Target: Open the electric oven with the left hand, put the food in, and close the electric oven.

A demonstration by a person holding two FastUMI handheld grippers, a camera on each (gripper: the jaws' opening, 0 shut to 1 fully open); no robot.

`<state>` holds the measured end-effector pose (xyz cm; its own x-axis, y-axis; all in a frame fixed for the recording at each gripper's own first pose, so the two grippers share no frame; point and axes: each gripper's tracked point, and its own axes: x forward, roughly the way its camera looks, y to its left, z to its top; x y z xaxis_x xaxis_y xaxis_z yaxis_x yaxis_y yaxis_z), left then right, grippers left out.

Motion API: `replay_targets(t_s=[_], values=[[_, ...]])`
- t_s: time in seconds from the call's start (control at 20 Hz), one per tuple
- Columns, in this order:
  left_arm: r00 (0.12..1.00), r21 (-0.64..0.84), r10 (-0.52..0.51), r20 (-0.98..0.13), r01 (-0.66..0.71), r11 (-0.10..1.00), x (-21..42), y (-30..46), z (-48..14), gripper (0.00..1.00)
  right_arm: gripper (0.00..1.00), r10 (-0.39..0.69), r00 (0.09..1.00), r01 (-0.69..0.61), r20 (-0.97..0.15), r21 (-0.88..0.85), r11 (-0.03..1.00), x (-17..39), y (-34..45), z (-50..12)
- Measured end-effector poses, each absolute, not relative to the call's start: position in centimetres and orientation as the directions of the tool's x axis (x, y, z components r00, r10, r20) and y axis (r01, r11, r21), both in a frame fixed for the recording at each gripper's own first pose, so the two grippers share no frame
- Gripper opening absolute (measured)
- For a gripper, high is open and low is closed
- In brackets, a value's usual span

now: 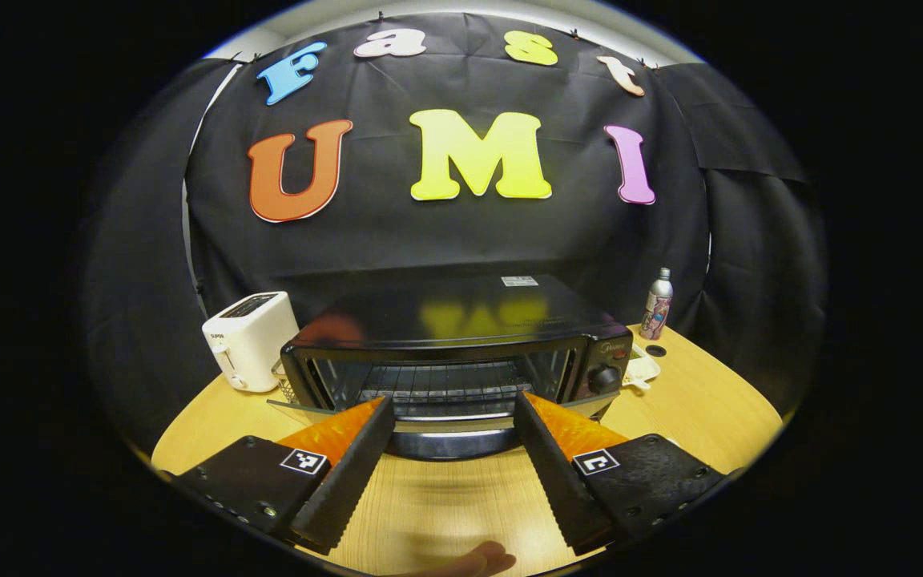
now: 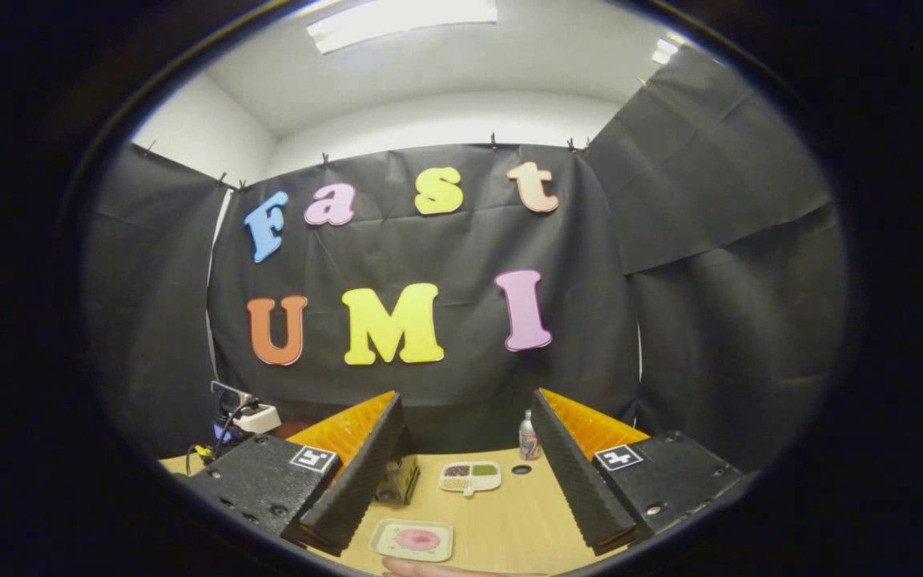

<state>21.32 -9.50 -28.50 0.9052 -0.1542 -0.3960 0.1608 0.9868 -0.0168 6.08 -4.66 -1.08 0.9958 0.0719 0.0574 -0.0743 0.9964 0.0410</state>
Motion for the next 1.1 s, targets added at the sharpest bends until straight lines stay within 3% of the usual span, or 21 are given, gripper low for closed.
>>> replay_targets(t_s=[0.4, 1.1], values=[[0.907, -0.016, -0.159, -0.390, 0.166, 0.986, 15.8, -9.0, -31.9, 0.95, 0.99, 0.087, 0.995, -0.089, 0.054, 0.037, 0.995, 5.8, -4.2, -1.6], [0.790, -0.026, -0.145, -0.596, 0.162, 0.986, 10.4, -8.6, -42.4, 0.94, 0.99, 0.107, 0.993, -0.107, -0.055, 0.013, 0.994, 7.3, -2.3, -5.7]])
